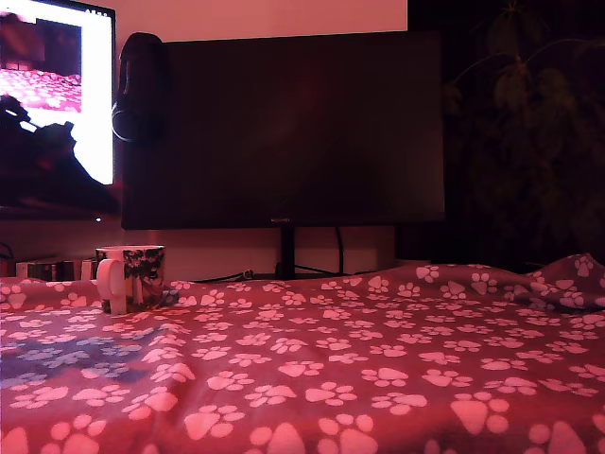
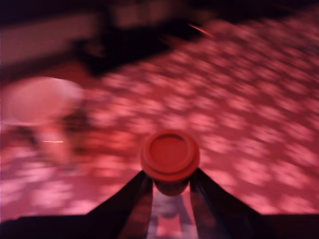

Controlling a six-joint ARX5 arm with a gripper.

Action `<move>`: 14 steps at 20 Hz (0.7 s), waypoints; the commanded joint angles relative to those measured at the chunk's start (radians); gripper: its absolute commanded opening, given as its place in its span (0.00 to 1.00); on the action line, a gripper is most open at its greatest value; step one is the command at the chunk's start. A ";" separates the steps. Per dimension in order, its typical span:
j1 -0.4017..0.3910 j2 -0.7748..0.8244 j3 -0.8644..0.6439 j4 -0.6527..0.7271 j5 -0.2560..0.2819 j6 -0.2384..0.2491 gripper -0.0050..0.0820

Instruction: Pick up the coffee capsules on the table and drop them inside the coffee cup

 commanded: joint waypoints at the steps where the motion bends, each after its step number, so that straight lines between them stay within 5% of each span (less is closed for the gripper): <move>1: 0.027 -0.011 0.003 0.008 0.004 -0.001 0.22; 14: 0.077 -0.013 0.003 0.009 0.000 -0.014 0.22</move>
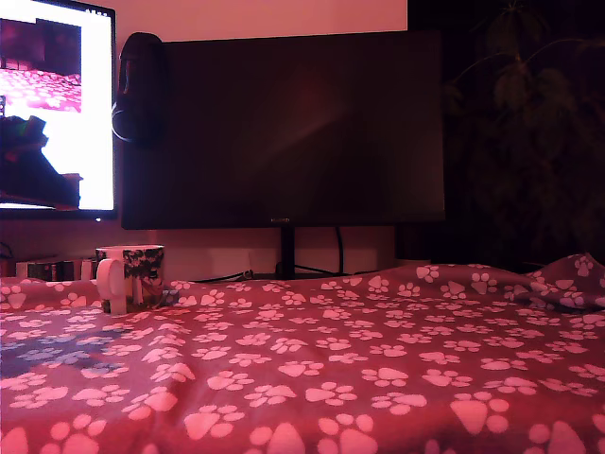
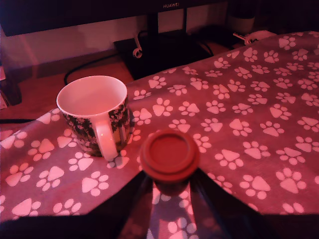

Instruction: Pick up the coffee capsules on the table and drop them inside the coffee cup

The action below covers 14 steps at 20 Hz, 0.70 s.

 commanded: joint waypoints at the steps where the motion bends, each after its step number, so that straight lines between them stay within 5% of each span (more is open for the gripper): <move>1: 0.004 -0.006 0.003 0.010 0.000 -0.005 0.22; 14: 0.004 0.014 0.024 0.156 -0.079 -0.027 0.22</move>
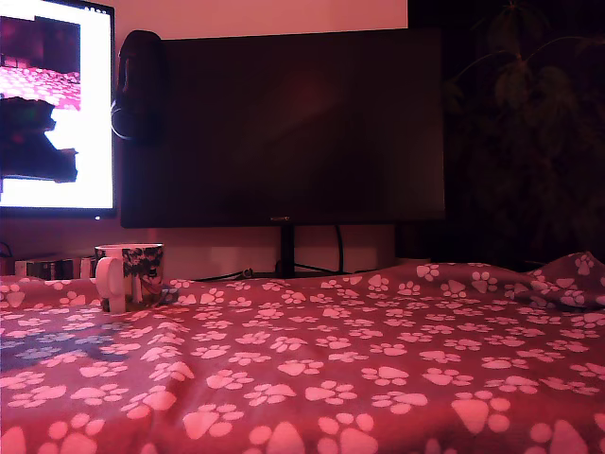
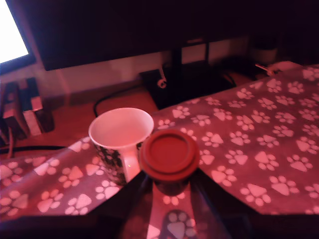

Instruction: Pick up the coffee capsules on the table and drop them inside the coffee cup

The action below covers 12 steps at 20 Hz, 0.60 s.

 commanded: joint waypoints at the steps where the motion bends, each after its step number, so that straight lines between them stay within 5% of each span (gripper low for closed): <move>1: 0.007 0.021 0.026 0.042 -0.005 -0.003 0.22; 12: 0.055 0.151 0.164 0.050 0.000 0.001 0.22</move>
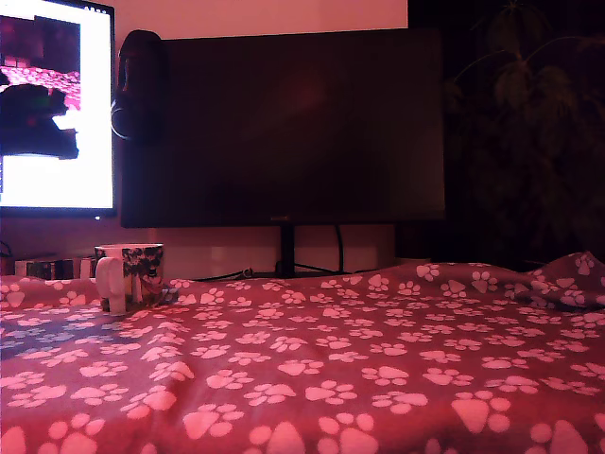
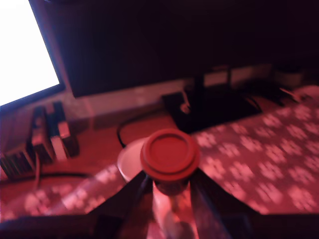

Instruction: Pick up the coffee capsules on the table and drop them inside the coffee cup

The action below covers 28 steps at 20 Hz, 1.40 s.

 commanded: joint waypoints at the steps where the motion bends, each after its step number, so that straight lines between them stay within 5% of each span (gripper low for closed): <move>1: 0.004 0.039 0.032 0.008 0.006 0.001 0.22; 10: 0.004 0.240 0.242 -0.092 0.055 0.001 0.22; 28: 0.004 0.528 0.661 -0.608 0.076 0.010 0.22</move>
